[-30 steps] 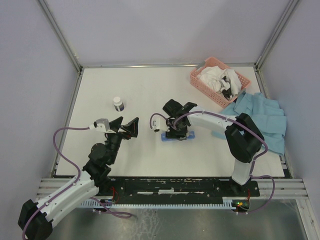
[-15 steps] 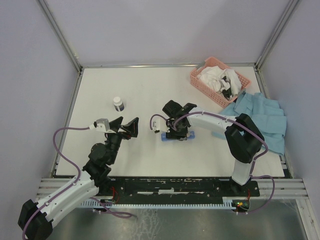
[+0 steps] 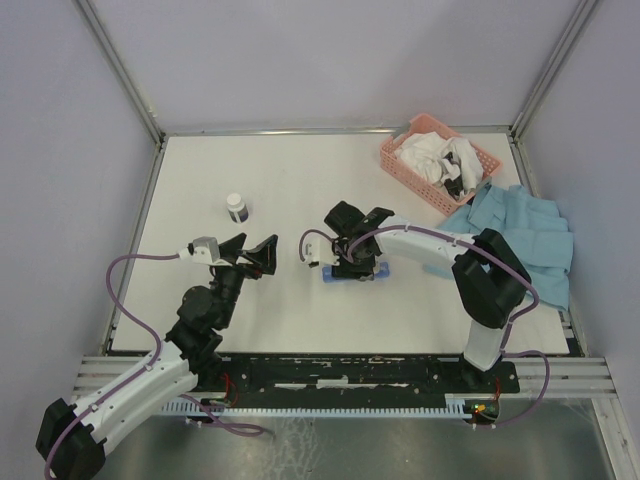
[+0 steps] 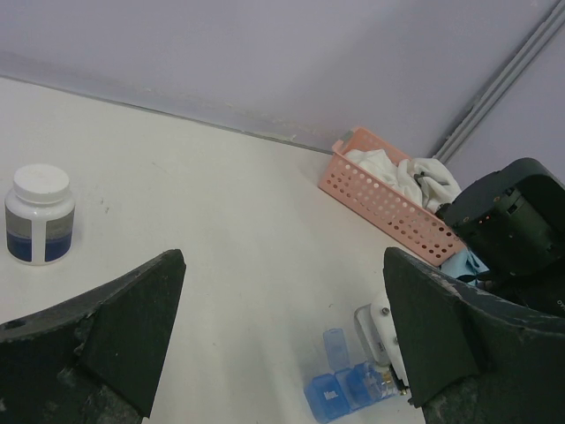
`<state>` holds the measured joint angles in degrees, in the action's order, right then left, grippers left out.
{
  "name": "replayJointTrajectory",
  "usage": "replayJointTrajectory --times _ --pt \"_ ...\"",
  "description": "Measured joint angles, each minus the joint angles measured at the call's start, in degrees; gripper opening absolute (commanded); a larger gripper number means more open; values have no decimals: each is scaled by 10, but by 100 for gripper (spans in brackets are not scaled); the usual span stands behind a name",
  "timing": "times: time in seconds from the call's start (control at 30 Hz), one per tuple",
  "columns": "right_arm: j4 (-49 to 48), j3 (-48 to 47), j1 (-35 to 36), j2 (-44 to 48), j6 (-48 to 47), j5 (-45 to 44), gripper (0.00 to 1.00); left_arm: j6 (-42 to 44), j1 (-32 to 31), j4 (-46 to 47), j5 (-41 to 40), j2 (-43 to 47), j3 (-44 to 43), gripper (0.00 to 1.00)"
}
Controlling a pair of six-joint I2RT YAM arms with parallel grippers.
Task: Sort the pills into containers
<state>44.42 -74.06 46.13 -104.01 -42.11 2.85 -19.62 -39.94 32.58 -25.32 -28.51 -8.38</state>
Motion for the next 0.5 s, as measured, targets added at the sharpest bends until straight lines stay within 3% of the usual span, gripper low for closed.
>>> replayJointTrajectory --times 0.5 --pt "19 -10 3 -12 3 -1 6 0 1 0 0 1 0 100"
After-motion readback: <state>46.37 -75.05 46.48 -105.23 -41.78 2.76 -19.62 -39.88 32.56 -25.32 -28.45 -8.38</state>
